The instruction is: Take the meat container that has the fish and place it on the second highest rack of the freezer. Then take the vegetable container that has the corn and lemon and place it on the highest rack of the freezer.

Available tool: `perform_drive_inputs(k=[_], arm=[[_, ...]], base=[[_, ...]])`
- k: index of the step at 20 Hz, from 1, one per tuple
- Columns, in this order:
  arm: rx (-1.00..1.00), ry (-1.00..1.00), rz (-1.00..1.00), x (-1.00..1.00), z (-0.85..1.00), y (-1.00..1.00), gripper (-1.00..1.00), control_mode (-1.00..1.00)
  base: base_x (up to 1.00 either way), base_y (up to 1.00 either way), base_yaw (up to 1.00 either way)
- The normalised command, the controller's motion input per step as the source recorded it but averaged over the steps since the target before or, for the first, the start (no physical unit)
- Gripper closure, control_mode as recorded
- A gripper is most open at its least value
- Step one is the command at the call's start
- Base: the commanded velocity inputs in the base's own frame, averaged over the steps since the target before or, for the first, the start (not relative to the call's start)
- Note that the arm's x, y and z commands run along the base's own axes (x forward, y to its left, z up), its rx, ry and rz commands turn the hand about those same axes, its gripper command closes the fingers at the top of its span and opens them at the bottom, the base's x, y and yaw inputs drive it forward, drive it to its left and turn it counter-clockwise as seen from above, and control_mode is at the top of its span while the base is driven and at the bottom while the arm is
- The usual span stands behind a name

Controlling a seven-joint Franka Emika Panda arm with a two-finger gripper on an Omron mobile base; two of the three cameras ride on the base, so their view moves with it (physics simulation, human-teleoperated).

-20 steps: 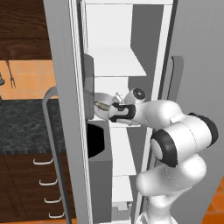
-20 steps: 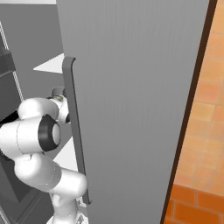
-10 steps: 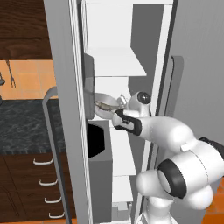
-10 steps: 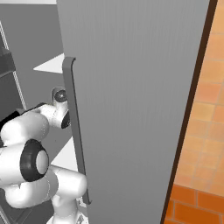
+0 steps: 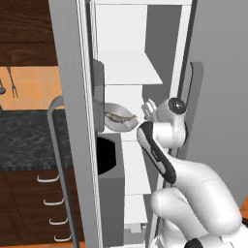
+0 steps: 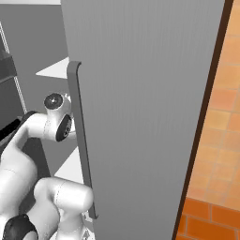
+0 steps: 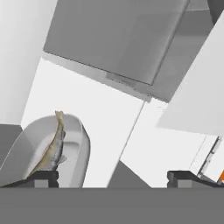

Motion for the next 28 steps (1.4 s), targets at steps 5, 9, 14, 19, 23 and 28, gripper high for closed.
perform_drive_inputs(k=[5,9,14,19,23,28], arm=[[0.09,-0.01,0.02,-0.97,1.00,-0.11,-1.00,-1.00],[0.09,0.12,-0.19,-1.00,1.00,0.01,-1.00,-1.00],[0.00,0.16,0.05,-0.95,0.97,0.00,-1.00,-1.00],[-0.19,0.17,0.35,-0.76,0.54,-0.25,-1.00,-1.00],[-0.36,0.17,0.45,-0.42,0.01,-0.43,-1.00,-1.00],[-0.30,0.13,0.58,-0.02,-0.47,-0.38,-1.00,-1.00]], base=[[0.00,0.00,0.00],[0.00,0.00,0.00],[0.00,0.00,0.00],[0.00,0.00,0.00],[0.00,0.00,0.00],[0.00,0.00,0.00]])
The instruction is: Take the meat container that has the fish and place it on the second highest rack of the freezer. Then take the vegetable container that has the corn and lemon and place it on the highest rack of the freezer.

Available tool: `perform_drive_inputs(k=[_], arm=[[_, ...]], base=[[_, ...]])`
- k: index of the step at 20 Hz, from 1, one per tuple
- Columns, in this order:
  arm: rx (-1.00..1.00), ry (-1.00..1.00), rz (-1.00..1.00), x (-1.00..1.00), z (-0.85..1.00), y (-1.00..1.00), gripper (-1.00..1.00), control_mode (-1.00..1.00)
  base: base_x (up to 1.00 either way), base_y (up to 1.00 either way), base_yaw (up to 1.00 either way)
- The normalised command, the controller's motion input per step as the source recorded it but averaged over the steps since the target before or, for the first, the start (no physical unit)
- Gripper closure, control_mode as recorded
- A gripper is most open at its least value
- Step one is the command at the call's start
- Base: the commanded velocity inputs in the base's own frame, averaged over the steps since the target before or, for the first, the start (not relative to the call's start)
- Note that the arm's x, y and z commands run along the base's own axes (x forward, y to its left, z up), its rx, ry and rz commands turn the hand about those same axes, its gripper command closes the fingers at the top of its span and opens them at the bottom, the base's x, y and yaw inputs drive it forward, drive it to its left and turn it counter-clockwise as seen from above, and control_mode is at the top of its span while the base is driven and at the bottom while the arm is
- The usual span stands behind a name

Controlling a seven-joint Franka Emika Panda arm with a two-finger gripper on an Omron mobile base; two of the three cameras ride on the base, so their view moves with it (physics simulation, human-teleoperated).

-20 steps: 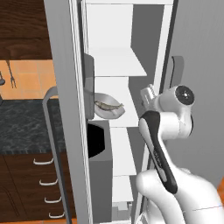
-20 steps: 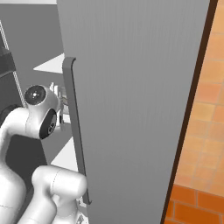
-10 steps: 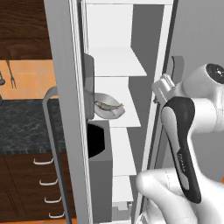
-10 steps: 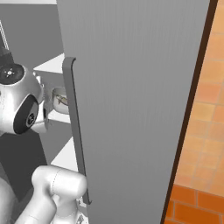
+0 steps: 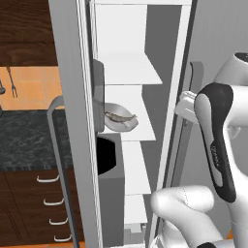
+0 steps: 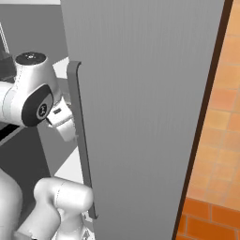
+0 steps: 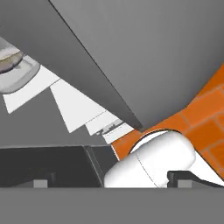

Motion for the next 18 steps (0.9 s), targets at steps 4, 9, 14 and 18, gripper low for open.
perform_drive_inputs(k=[4,9,14,18], arm=[[-0.13,0.00,0.41,-0.22,-0.36,-0.25,-1.00,-1.00],[0.00,0.00,0.00,0.00,0.00,0.00,-1.00,1.00],[0.00,0.00,0.00,0.00,0.00,0.00,-1.00,1.00],[0.00,0.00,0.00,0.00,0.00,0.00,-1.00,1.00]], base=[[0.00,0.00,0.00],[-0.92,-0.58,0.32],[-0.32,-0.11,0.96],[-0.19,0.00,1.00]])
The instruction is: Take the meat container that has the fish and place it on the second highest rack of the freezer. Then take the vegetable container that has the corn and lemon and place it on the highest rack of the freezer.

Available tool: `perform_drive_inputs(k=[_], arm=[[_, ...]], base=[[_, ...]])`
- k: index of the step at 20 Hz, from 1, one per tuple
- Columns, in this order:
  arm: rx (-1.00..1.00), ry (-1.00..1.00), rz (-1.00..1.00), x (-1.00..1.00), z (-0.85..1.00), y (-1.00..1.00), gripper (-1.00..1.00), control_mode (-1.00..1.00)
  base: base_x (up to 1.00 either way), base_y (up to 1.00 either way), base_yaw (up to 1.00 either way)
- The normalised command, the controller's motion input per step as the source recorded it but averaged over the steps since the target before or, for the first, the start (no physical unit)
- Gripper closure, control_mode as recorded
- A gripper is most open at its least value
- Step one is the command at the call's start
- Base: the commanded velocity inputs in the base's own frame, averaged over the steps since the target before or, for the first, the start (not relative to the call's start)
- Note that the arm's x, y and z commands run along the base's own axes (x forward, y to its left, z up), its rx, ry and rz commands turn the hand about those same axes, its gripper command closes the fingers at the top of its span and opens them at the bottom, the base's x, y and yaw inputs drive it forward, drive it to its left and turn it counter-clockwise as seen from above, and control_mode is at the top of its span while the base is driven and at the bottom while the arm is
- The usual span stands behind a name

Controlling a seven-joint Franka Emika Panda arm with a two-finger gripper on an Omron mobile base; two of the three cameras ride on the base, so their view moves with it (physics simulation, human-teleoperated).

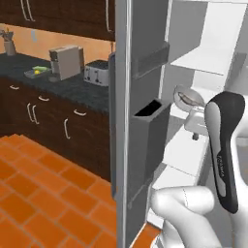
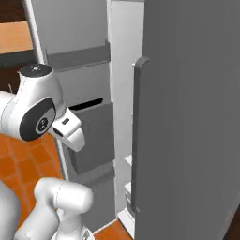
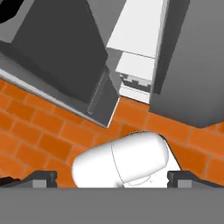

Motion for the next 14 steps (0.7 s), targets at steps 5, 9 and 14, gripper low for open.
perform_drive_inputs(k=[5,9,14], arm=[[0.00,0.00,0.00,0.00,0.00,0.00,-1.00,1.00],[0.00,0.00,0.00,0.00,0.00,0.00,-1.00,1.00],[0.00,0.00,0.00,0.00,0.00,0.00,-1.00,1.00]], base=[[-0.03,0.21,1.00],[-0.03,0.55,0.93],[0.75,0.86,0.28]])
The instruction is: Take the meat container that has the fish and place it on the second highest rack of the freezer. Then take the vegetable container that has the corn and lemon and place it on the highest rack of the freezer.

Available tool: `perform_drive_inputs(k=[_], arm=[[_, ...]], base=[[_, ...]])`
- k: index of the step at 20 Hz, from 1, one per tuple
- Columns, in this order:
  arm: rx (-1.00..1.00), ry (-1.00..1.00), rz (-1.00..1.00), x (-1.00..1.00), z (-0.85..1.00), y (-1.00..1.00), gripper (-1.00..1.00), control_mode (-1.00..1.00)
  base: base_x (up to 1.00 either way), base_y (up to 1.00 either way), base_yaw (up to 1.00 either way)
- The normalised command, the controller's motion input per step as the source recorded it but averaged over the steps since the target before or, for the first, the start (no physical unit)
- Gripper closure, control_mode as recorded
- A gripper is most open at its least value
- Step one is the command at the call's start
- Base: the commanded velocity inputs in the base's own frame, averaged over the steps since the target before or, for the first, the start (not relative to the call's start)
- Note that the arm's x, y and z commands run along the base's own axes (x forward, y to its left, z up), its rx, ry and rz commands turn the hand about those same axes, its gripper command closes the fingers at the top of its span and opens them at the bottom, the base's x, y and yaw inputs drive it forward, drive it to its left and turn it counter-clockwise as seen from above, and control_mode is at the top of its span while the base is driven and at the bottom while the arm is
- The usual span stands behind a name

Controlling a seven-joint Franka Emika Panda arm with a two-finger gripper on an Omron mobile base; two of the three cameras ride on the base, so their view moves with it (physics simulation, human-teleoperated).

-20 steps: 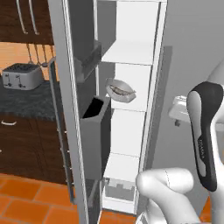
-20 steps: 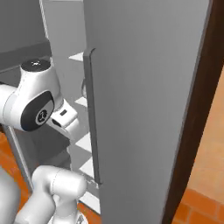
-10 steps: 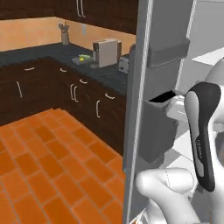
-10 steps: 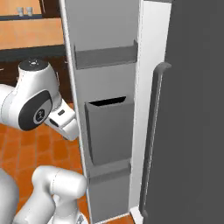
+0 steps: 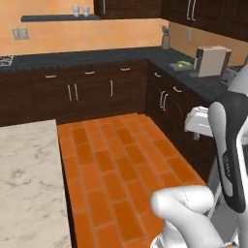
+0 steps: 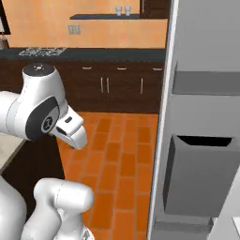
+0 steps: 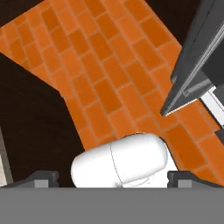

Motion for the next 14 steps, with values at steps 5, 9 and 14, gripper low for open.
perform_drive_inputs(k=[5,9,14], arm=[[0.00,0.00,0.00,0.00,0.00,0.00,-1.00,1.00],[0.00,0.00,0.00,0.00,0.00,0.00,-1.00,1.00],[0.00,0.00,0.00,0.00,0.00,0.00,-1.00,1.00]], base=[[1.00,0.32,-0.25],[1.00,0.11,-0.36],[1.00,0.04,-0.38]])
